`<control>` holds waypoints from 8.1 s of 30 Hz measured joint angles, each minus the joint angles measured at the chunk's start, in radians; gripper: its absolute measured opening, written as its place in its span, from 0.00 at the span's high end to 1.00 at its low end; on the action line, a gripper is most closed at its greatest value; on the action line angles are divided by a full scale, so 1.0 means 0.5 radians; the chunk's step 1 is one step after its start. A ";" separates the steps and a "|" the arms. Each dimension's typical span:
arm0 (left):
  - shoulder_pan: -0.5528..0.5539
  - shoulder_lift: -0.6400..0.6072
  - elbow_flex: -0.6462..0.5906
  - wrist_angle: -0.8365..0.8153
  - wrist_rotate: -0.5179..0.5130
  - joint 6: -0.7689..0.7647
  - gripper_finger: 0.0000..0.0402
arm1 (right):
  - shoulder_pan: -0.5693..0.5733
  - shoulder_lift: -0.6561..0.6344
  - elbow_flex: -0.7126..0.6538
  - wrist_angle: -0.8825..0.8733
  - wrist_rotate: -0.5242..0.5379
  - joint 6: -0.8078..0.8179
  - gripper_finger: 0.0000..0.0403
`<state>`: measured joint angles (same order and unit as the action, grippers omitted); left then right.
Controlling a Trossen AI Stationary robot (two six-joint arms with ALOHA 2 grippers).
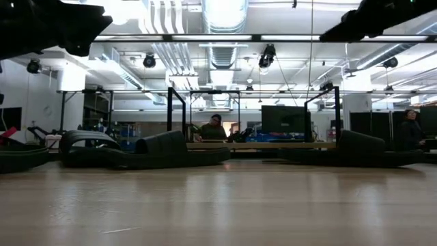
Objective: Pick and place slides into the shelf
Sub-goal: Put the black slipper on the shelf
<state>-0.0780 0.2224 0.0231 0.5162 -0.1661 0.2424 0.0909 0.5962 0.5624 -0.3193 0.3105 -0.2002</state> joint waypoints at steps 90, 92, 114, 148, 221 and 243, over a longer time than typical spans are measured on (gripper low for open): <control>0.001 0.209 0.004 -0.003 0.001 -0.154 0.59 | 0.787 0.645 -0.654 -0.268 0.968 4.522 0.46; 0.001 0.209 0.004 -0.002 0.000 -0.154 0.59 | 0.787 0.645 -0.669 -0.216 0.998 4.521 0.46; 0.001 0.208 0.004 -0.002 0.000 -0.155 0.59 | 0.787 0.645 -0.716 0.044 1.185 4.224 0.95; 0.072 0.630 0.526 -0.254 -0.050 -0.071 0.59 | 0.800 0.647 -0.081 0.349 1.587 2.196 0.98; 0.908 2.284 1.913 -0.151 1.609 -0.683 0.38 | 0.458 0.711 0.431 0.938 0.654 0.397 0.98; 1.049 2.246 1.946 -0.356 1.790 -0.879 0.91 | 0.465 0.690 0.432 1.006 0.504 -0.164 0.81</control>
<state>0.4463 1.3457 0.9959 0.3384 0.7287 -0.1969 0.3233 0.9410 0.7783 0.1834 0.5623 -0.2823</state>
